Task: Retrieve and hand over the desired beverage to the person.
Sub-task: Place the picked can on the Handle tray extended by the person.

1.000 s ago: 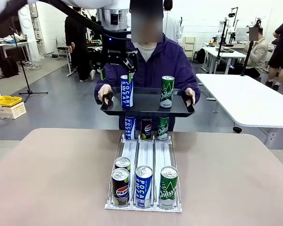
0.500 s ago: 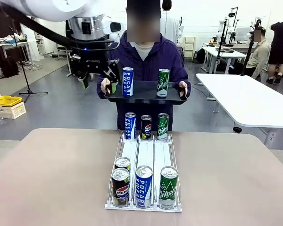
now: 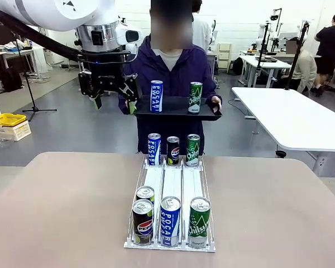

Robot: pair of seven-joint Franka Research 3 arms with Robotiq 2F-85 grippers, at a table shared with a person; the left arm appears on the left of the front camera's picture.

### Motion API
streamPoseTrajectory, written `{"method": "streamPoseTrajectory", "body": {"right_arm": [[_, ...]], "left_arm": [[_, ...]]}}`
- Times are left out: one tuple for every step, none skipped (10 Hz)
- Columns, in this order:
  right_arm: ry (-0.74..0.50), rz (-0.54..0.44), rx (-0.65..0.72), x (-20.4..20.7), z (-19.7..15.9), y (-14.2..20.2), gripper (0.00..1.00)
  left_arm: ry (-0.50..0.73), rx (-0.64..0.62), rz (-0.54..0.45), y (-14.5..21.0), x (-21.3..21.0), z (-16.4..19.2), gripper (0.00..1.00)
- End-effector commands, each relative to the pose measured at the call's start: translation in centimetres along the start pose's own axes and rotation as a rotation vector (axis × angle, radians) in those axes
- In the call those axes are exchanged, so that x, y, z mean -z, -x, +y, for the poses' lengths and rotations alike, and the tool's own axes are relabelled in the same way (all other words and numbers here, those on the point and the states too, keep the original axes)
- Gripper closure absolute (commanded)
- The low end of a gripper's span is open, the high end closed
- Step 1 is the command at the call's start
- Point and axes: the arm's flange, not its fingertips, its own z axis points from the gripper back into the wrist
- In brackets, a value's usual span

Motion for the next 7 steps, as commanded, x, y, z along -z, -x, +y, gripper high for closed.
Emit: {"method": "streamPoseTrajectory", "body": {"right_arm": [[0.007,0.002,-0.008,0.09,-0.18,-0.28,0.00],[0.007,0.002,-0.008,0.09,-0.18,-0.28,0.00],[0.007,0.002,-0.008,0.09,-0.18,-0.28,0.00],[0.007,0.002,-0.008,0.09,-0.18,-0.28,0.00],[0.007,0.002,-0.008,0.09,-0.18,-0.28,0.00],[0.007,0.002,-0.008,0.09,-0.18,-0.28,0.00],[0.007,0.002,-0.008,0.09,-0.18,-0.28,0.00]], "left_arm": [[-0.005,0.001,-0.005,-0.04,-0.26,0.10,0.00],[-0.005,0.001,-0.005,-0.04,-0.26,0.10,0.00],[-0.005,0.001,-0.005,-0.04,-0.26,0.10,0.00],[-0.005,0.001,-0.005,-0.04,-0.26,0.10,0.00],[-0.005,0.001,-0.005,-0.04,-0.26,0.10,0.00],[-0.005,0.001,-0.005,-0.04,-0.26,0.10,0.00],[-0.005,0.001,-0.005,-0.04,-0.26,0.10,0.00]]}}
